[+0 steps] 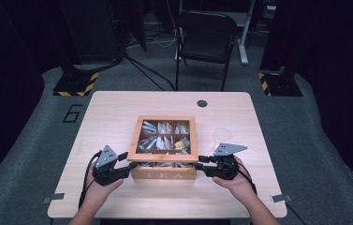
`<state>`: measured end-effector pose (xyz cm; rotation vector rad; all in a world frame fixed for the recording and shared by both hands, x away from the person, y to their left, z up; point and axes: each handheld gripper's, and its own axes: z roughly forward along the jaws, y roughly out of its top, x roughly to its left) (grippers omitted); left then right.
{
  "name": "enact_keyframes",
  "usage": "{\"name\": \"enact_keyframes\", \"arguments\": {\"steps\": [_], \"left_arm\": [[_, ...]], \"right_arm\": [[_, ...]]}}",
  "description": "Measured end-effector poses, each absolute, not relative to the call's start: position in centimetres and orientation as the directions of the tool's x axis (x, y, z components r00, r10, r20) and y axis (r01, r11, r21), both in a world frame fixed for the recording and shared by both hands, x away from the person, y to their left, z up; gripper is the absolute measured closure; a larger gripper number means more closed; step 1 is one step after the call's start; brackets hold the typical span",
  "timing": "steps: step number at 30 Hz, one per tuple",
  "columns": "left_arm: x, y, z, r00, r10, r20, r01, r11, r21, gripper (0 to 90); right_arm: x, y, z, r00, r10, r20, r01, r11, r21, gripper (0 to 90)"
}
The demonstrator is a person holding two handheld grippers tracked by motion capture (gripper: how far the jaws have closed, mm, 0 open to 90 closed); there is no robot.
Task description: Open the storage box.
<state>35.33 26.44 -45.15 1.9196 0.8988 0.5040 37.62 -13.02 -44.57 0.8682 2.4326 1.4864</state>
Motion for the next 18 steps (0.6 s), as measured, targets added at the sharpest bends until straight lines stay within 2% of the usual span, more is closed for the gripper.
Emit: {"name": "enact_keyframes", "arguments": {"steps": [7,18], "left_arm": [[35.5,26.5,-44.5,0.646,0.762,-0.034,0.387,-0.289,0.876,48.9],[35.8,26.5,-43.2,0.645,0.764,0.006,0.354,-0.305,0.884,49.0]], "right_arm": [[37.6,-13.0,-44.0,-0.809,0.570,0.144,0.385,0.328,0.863,60.5],[38.1,-12.7,-43.0,-0.810,0.573,0.129,0.374,0.334,0.865,59.8]]}}
